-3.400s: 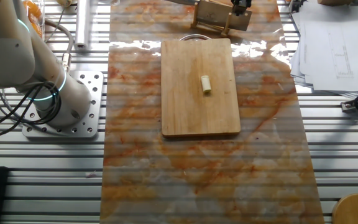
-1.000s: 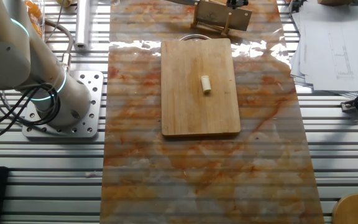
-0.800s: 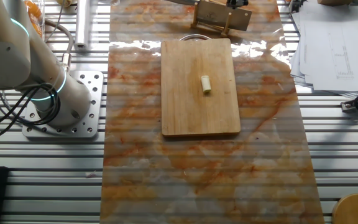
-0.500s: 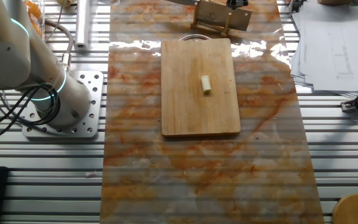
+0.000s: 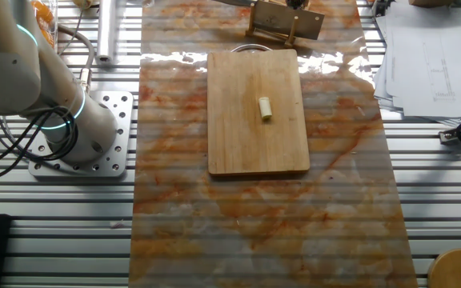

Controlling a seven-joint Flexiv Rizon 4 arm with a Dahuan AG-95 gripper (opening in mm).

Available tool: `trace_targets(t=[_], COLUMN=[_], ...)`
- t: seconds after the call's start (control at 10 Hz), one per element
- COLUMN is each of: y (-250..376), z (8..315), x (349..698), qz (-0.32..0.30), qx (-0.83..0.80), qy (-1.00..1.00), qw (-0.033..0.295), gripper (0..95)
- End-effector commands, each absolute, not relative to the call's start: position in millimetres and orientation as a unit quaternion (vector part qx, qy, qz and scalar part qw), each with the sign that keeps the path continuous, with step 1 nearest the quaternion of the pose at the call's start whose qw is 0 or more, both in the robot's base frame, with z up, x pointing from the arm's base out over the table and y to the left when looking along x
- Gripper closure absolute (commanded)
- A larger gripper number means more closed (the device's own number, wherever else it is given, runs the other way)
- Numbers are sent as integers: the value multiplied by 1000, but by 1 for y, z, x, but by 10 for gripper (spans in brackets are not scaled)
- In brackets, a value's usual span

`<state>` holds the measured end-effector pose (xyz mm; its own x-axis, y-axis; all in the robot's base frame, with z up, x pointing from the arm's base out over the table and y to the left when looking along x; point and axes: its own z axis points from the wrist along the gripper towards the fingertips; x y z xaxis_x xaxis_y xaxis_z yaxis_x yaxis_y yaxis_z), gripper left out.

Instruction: Chop the scallions

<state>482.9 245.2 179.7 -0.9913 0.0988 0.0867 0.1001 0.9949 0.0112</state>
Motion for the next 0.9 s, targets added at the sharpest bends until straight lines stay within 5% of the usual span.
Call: trace_targets(t=[0.1, 0.9], y=[278, 306], z=[164, 138], x=[486, 484], qz=[4, 19], qx=[-81, -105], qy=[-996, -993], qw=[45, 41], gripper=[760, 760])
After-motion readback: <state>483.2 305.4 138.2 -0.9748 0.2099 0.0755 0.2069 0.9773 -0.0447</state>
